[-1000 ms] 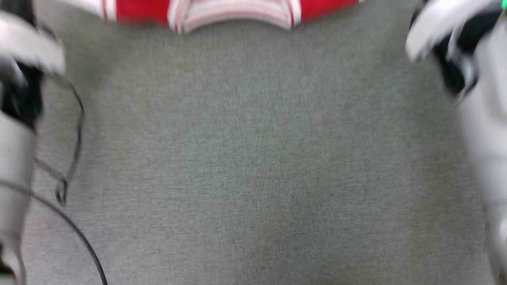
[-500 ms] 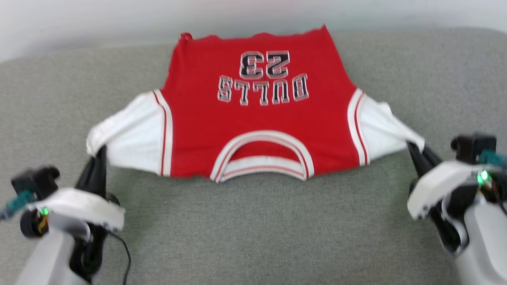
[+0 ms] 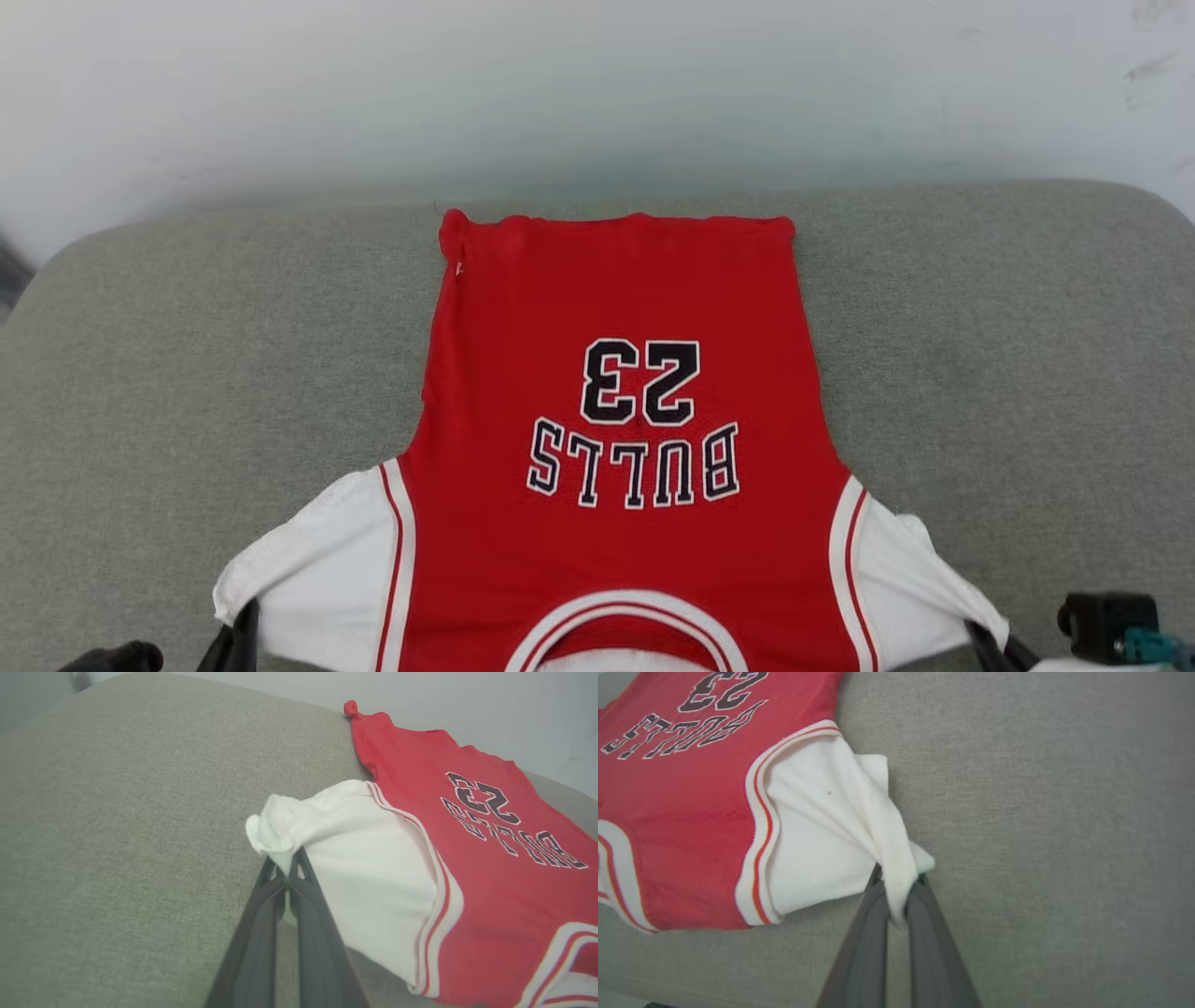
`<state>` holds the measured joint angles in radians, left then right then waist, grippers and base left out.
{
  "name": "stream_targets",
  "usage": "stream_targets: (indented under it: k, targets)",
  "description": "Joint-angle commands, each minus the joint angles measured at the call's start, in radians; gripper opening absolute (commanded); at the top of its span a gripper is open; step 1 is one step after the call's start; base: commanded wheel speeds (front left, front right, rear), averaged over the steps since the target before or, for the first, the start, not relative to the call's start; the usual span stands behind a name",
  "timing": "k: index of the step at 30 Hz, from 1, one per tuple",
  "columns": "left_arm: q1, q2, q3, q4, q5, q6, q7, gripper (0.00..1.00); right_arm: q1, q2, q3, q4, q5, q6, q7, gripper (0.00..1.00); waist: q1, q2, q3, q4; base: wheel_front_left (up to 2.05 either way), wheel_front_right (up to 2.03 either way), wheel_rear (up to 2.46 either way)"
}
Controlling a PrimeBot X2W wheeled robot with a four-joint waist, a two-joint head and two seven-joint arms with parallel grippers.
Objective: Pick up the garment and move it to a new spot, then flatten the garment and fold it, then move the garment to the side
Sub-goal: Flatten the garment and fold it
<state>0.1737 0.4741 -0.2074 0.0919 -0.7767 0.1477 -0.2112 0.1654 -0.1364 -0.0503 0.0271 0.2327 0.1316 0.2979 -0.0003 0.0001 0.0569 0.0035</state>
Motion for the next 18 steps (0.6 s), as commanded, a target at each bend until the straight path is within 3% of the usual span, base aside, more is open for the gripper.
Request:
stream_targets:
  k: [1, 7, 11, 12, 13, 18]
  targets:
    - [0.039, 0.014, 0.000, -0.027, 0.008, 0.019, 0.015, 0.00, 0.046, 0.008, -0.010, -0.025, -0.017, -0.002, 0.012, 0.00, 0.0003, -0.0001, -0.008, 0.006, 0.00, 0.00, 0.00]
    - [0.140, 0.037, -0.013, -0.120, 0.009, 0.057, 0.061, 0.00, 0.186, 0.039, -0.012, -0.074, -0.034, -0.002, 0.075, 0.00, 0.0003, -0.0001, -0.012, 0.024, 0.00, 0.00, 0.00]
    - [0.136, 0.037, -0.024, -0.162, 0.020, 0.067, 0.068, 0.00, 0.197, 0.048, -0.005, -0.091, -0.034, -0.002, 0.100, 0.00, 0.0003, -0.0001, -0.001, 0.035, 0.00, 0.00, 0.00]
    - [0.127, 0.033, -0.030, -0.172, 0.021, 0.066, 0.070, 0.00, 0.186, 0.051, -0.003, -0.095, -0.028, -0.002, 0.094, 0.42, 0.0003, -0.0001, 0.003, 0.037, 0.00, 0.00, 0.00]
    - [0.116, 0.028, -0.036, -0.183, 0.025, 0.062, 0.070, 0.00, 0.171, 0.052, 0.003, -0.102, -0.024, -0.001, 0.088, 1.00, 0.0003, -0.0001, 0.009, 0.041, 0.00, 0.00, 0.00]
    - [0.058, 0.005, -0.067, -0.220, 0.046, 0.054, 0.060, 0.00, 0.061, 0.059, -0.049, -0.128, -0.012, -0.001, -0.014, 1.00, 0.0003, -0.0001, 0.046, 0.077, 0.00, 0.00, 0.00]
